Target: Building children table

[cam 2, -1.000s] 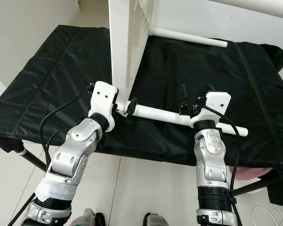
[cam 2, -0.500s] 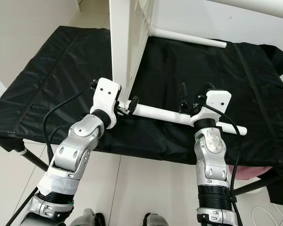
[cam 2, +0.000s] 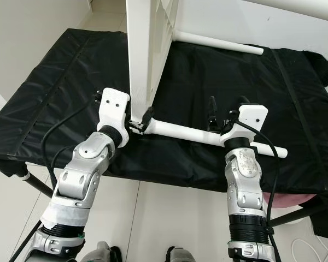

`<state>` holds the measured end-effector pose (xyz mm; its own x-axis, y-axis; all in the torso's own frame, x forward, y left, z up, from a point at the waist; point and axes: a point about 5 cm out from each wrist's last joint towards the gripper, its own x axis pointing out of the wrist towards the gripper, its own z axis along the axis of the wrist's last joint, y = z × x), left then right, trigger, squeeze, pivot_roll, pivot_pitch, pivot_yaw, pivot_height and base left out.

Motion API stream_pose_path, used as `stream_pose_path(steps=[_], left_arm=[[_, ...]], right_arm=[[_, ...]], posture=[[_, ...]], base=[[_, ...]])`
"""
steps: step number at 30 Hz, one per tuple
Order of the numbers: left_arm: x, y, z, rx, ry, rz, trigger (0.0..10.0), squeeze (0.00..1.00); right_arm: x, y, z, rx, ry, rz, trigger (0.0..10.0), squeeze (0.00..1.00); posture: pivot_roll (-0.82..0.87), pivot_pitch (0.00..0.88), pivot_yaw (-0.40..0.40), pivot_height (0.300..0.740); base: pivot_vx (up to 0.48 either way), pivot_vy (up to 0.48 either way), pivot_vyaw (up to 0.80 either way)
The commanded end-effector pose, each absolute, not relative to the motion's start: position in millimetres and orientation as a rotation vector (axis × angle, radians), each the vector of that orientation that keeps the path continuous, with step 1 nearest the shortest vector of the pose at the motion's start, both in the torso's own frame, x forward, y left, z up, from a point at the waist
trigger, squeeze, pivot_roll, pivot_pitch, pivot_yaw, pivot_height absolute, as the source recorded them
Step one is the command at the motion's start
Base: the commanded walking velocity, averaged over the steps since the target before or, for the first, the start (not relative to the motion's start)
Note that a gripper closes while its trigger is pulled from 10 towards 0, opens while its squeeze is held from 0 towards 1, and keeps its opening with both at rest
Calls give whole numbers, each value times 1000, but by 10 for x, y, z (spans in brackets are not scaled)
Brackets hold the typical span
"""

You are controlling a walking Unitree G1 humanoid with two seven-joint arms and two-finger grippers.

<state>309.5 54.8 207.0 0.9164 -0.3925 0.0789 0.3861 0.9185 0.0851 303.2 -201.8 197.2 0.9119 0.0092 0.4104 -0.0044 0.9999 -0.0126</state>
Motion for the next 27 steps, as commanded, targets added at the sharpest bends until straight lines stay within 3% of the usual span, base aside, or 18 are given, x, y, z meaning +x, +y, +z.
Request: stream_pose_path(steps=[1, 27], left_arm=[[3155, 540, 2068, 65, -85, -256, 10000, 0], [3427, 113, 2079, 104, -87, -178, 10000, 0]], right_arm=[[3043, -2009, 1975, -5, -419, 7, 10000, 0], [3060, -1989, 2012, 8, -425, -5, 10000, 0]], posture=[[-126, 114, 19, 740], [-139, 152, 18, 740]], base=[[0, 0, 0], [0, 0, 0]])
